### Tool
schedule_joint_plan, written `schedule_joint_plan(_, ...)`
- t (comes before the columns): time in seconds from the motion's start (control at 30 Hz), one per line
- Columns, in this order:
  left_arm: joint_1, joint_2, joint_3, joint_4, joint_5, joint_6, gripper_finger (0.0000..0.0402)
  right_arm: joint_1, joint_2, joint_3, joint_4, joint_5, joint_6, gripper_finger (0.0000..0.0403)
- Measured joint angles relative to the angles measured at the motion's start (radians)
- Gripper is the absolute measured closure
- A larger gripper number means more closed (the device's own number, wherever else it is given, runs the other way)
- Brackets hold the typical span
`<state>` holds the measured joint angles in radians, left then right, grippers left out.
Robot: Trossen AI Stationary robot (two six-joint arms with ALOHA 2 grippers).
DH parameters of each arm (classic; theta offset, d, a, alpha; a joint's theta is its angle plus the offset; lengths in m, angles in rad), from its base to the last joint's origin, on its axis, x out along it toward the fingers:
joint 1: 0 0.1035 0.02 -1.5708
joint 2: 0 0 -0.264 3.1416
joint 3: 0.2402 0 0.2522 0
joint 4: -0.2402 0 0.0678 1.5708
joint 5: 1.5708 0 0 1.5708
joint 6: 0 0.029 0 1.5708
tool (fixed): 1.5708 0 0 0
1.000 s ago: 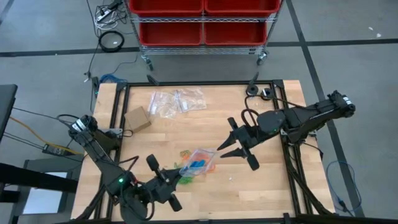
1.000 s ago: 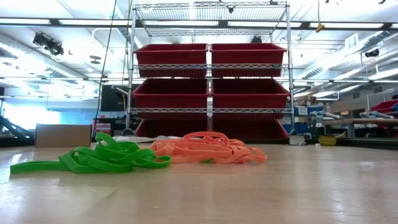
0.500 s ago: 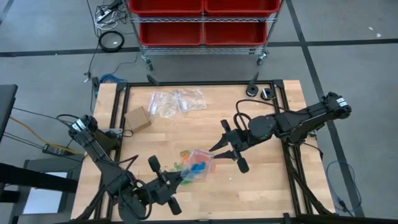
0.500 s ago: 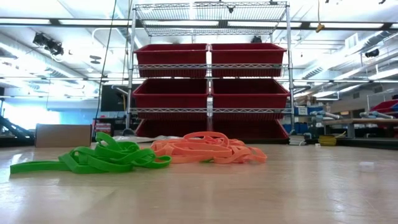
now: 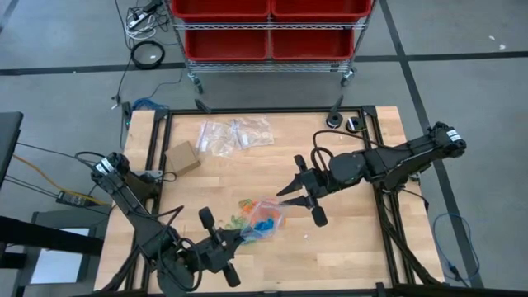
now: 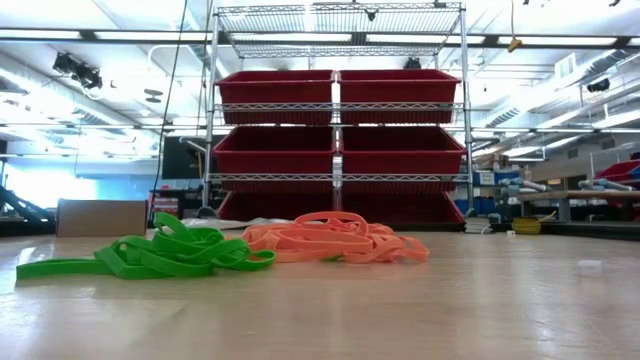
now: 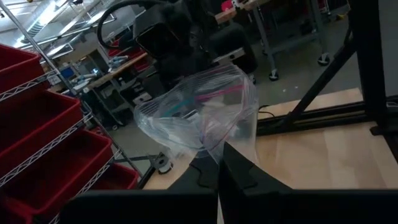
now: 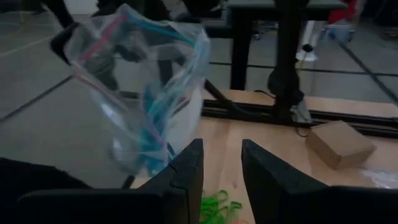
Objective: Sort rubber bands
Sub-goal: Close the transparent zip bag
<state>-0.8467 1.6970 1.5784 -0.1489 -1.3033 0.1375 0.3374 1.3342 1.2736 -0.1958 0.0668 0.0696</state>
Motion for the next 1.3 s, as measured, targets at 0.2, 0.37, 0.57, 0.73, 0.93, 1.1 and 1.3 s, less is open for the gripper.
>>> schedule_joint_plan(0.2, 0.0, 0.0, 0.0, -0.003, -0.001, 0.002, 0.0401, 0.023, -0.009, 0.0, -0.083, -0.032, 0.018, 0.0294)
schedule_joint_plan(0.37, -0.001, 0.001, 0.0, -0.004, -0.003, 0.005, 0.0401, 0.056, -0.028, 0.0, -0.139, 0.004, 0.032, 0.0256)
schedule_joint_plan(0.57, -0.001, 0.001, 0.0, 0.0, 0.007, 0.005, 0.0401, 0.068, -0.053, 0.0, -0.085, 0.021, 0.034, 0.0199)
schedule_joint_plan(0.73, -0.001, 0.001, 0.0, 0.0, 0.01, -0.004, 0.0401, 0.06, -0.047, 0.0, -0.03, 0.021, 0.03, 0.0175)
schedule_joint_plan(0.93, -0.001, 0.001, 0.0, 0.0, 0.02, -0.007, 0.0401, 0.058, -0.046, 0.0, 0.0, 0.005, 0.024, 0.0192)
schedule_joint_plan(1.1, 0.003, 0.001, 0.0, 0.001, 0.029, -0.007, 0.0401, 0.058, -0.035, 0.0, 0.018, -0.038, 0.024, 0.0218)
schedule_joint_plan(1.3, 0.01, 0.001, 0.0, 0.025, 0.048, 0.007, 0.0401, 0.057, -0.009, 0.0, 0.013, -0.044, 0.026, 0.0231)
